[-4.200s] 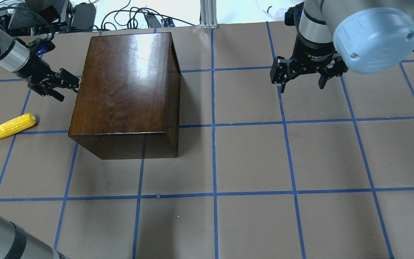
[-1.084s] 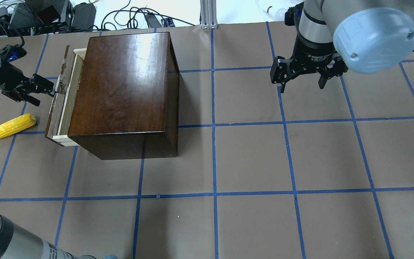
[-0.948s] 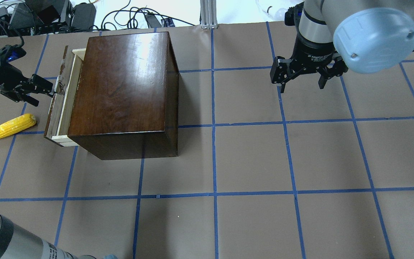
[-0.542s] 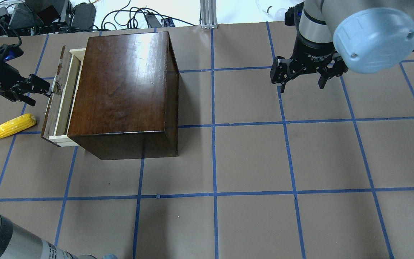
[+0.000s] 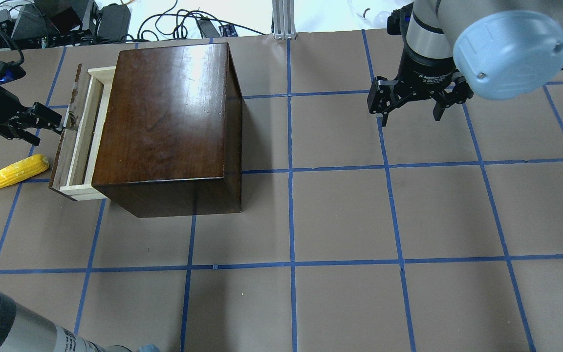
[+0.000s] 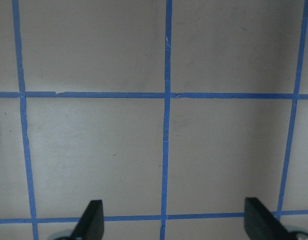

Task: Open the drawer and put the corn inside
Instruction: 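Pull the drawer outward from the cabinet with the left gripper, then lower the left gripper onto the yellow corn cob and grasp it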

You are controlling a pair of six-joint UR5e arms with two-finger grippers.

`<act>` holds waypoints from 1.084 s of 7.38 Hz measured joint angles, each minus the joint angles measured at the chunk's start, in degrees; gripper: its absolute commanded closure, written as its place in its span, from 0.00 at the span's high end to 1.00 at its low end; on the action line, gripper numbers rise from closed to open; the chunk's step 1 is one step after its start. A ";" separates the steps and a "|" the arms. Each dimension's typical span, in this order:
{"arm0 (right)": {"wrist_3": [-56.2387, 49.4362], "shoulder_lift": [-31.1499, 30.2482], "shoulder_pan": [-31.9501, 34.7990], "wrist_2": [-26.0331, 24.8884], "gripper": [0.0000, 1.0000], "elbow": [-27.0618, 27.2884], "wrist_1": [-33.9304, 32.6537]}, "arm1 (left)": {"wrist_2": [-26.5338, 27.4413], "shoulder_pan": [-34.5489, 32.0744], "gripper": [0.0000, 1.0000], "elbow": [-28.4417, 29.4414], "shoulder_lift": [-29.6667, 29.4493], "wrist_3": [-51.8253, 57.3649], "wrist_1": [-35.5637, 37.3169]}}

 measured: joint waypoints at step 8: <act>0.00 0.00 0.00 0.00 1.00 0.00 0.00 | 3.36 0.27 1.00 0.26 0.28 -0.15 1.33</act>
